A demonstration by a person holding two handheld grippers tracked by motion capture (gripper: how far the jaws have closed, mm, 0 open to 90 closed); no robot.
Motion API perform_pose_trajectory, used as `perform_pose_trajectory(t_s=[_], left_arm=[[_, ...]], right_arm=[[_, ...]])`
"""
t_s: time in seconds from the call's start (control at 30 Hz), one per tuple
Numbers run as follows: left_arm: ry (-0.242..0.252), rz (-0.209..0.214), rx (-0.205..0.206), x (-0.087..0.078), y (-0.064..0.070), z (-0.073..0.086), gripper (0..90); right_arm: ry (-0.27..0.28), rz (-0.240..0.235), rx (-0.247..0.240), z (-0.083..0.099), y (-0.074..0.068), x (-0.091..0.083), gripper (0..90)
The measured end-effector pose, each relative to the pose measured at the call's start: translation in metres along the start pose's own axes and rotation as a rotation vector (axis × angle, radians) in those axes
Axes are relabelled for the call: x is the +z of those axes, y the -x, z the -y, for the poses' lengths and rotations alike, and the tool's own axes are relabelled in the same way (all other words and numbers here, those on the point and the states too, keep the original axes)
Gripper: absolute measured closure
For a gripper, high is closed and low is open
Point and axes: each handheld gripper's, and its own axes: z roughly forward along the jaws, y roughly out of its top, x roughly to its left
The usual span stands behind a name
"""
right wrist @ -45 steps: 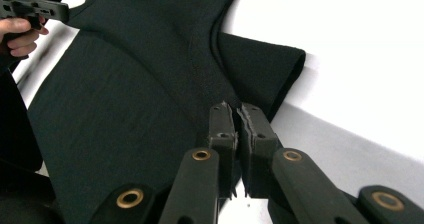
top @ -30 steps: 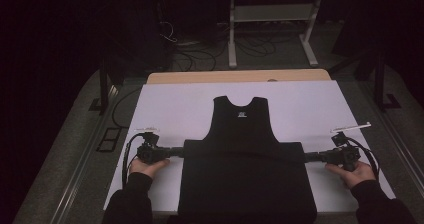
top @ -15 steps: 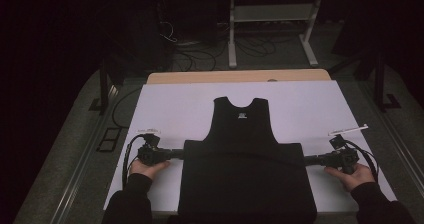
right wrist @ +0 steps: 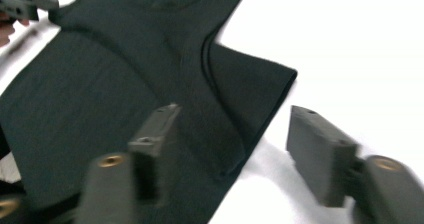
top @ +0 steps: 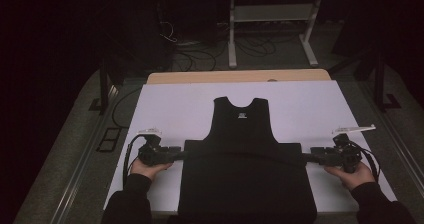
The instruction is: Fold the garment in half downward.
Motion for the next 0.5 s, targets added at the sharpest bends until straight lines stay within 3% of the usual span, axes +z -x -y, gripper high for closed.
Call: perform_pose_trajectory(t_s=[0.1, 0.27, 0.33, 0.4, 0.5], left_arm=[[0.040, 0.009, 0.011, -0.0042, 0.0008, -0.0018, 31.3], [0.097, -0.009, 0.034, -0.0085, 0.0021, -0.0042, 12.5], [0.104, -0.023, 0.039, -0.0085, 0.0023, -0.0054, 6.8], [0.105, -0.036, 0.046, -0.0082, 0.0023, -0.0073, 0.1], [0.111, -0.047, 0.062, -0.0091, 0.0024, -0.0099, 0.0]], right_arm=[[0.029, 0.008, 0.008, -0.0012, 0.0023, -0.0019, 20.1], [0.072, 0.029, -0.007, -0.0032, 0.0017, -0.0055, 11.7], [0.078, 0.022, -0.029, -0.0044, 0.0010, -0.0055, 1.1], [0.078, 0.036, -0.043, -0.0059, 0.0001, -0.0048, 0.0], [0.096, 0.063, -0.064, -0.0087, -0.0013, -0.0053, 0.0]])
